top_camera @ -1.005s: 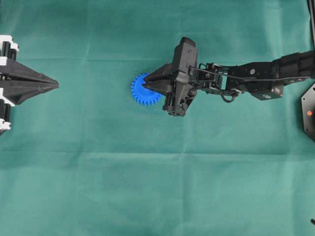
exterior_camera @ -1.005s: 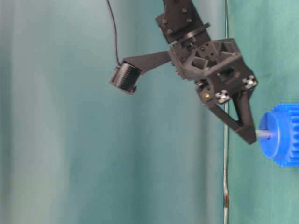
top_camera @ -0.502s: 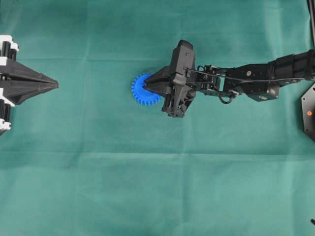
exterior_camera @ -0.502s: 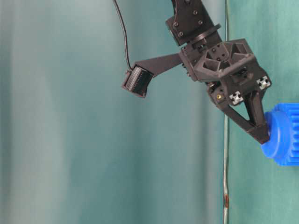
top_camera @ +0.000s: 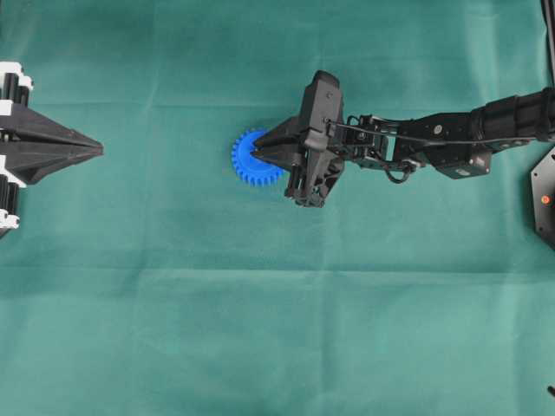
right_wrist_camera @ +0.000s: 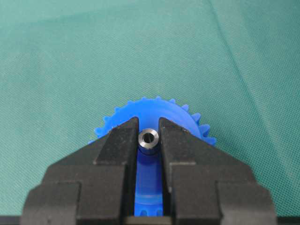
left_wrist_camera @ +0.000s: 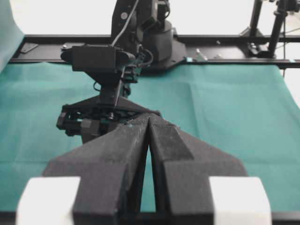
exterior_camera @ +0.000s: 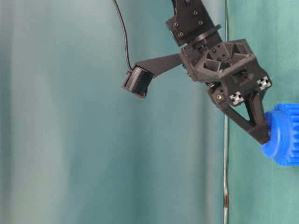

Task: Insert the shaft placed at a random location into the center hole of the medium gear at another random location.
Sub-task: 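Lower the shaft into the gear's center hole with the right gripper, then open the right gripper and withdraw it up and right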

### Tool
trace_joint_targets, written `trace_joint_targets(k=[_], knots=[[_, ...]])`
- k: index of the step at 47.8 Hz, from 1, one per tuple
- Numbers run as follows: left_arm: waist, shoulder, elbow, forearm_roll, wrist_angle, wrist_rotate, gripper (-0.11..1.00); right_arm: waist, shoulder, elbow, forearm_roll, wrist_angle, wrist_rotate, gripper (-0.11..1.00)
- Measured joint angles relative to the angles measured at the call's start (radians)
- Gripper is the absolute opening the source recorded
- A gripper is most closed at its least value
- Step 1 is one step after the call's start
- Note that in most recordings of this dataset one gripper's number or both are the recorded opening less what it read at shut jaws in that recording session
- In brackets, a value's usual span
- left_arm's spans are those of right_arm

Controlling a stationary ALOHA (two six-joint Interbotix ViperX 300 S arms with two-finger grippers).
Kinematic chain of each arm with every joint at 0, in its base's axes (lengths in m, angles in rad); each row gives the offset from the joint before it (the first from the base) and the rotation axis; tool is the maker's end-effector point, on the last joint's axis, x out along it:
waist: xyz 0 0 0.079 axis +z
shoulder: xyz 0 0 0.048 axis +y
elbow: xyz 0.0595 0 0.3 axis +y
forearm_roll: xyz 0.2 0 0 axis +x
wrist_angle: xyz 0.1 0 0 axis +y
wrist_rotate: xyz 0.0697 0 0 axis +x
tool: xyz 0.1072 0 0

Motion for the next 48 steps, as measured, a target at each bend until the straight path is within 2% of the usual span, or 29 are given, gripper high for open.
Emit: trace_joint_targets(k=[8, 11, 19, 23, 31, 40, 48], knots=[[0.0, -0.002, -0.002, 0.0, 0.0, 0.0, 0.0, 0.0, 0.002, 0.0, 0.0, 0.002, 0.0, 0.14], [0.0, -0.002, -0.002, 0.0, 0.0, 0.0, 0.0, 0.0, 0.0, 0.0, 0.0, 0.002, 0.0, 0.2], [0.0, -0.002, -0.002, 0.0, 0.0, 0.0, 0.0, 0.006, 0.002, -0.003, 0.002, 0.0, 0.0, 0.67], [0.0, 0.0, -0.002, 0.0, 0.003, 0.0, 0.0, 0.012, 0.0, -0.005, 0.0, 0.0, 0.0, 0.87], [0.0, 0.0, 0.0, 0.0, 0.005, 0.0, 0.0, 0.012, 0.002, -0.005, 0.002, 0.0, 0.0, 0.82], [0.0, 0.0, -0.002, 0.0, 0.005, 0.0, 0.0, 0.018, -0.005, -0.006, 0.002, 0.002, 0.0, 0.82], [0.0, 0.0, -0.002, 0.0, 0.006, 0.0, 0.0, 0.026, -0.078, -0.006, 0.0, 0.015, 0.0, 0.82]])
